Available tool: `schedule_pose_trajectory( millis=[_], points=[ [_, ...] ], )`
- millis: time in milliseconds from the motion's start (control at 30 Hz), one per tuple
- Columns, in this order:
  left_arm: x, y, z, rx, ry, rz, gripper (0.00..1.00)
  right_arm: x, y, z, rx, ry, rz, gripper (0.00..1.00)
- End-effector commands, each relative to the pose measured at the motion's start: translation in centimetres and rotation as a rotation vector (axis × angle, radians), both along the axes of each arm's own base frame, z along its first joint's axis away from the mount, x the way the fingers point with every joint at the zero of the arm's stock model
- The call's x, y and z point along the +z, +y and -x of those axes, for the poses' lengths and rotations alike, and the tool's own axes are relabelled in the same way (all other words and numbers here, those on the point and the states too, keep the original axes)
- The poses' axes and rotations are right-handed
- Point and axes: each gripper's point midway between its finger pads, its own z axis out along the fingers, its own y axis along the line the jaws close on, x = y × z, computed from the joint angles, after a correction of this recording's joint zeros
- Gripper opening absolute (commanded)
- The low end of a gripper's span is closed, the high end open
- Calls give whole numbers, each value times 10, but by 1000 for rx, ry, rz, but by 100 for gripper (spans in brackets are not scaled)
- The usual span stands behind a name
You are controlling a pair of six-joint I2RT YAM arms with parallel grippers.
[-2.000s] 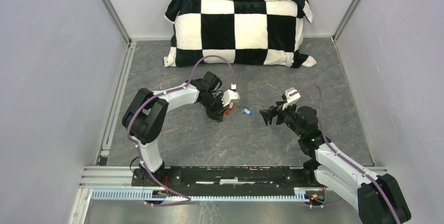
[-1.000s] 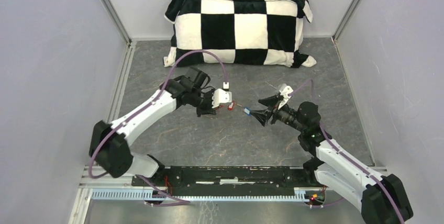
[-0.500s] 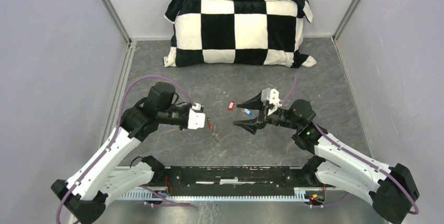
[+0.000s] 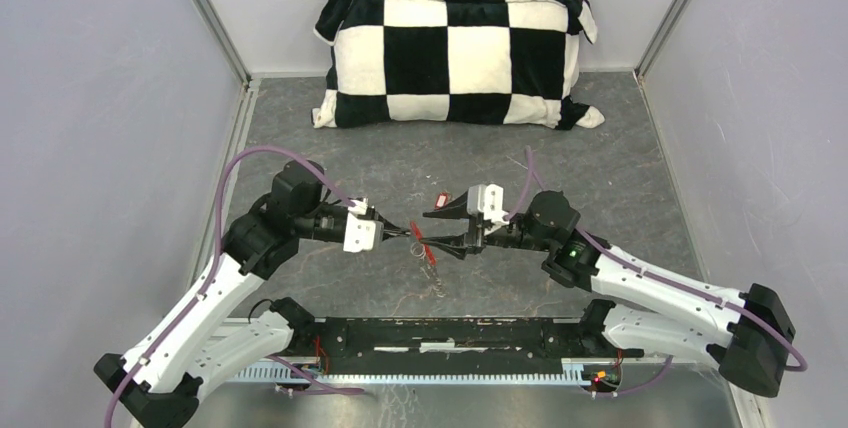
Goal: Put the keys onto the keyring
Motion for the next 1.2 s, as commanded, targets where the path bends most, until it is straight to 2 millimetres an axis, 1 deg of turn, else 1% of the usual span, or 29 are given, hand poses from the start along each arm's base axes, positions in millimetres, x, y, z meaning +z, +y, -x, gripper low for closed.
schedule_pose_trajectory(
  millis=[0, 200, 367, 800, 967, 1000, 1033, 1067, 1167],
  points=[
    [21, -6, 11, -63, -27, 82, 2, 23, 11, -6, -29, -84, -15, 51],
    [28, -6, 14, -63, -22, 108, 2, 22, 18, -2, -11, -88, -4, 43],
    [30, -6, 15, -54, -11, 122, 2, 25, 22, 2, 5, -88, -4, 33],
    [25, -5, 17, -48, 23, 124, 2, 29, 28, 6, -6, -74, -23, 24],
    [23, -4, 19, -47, 32, 122, 2, 32, 28, 4, -30, -72, -34, 23],
    [22, -4, 19, -47, 32, 123, 2, 33, 27, 3, -39, -72, -39, 27],
    [22, -4, 19, -47, 32, 123, 2, 34, 26, 1, -49, -74, -44, 34],
    [22, -4, 19, -46, 32, 123, 2, 34, 25, 1, -59, -73, -47, 38],
    [21, -4, 20, -46, 34, 123, 2, 37, 22, -1, -78, -81, -61, 39]
  ],
)
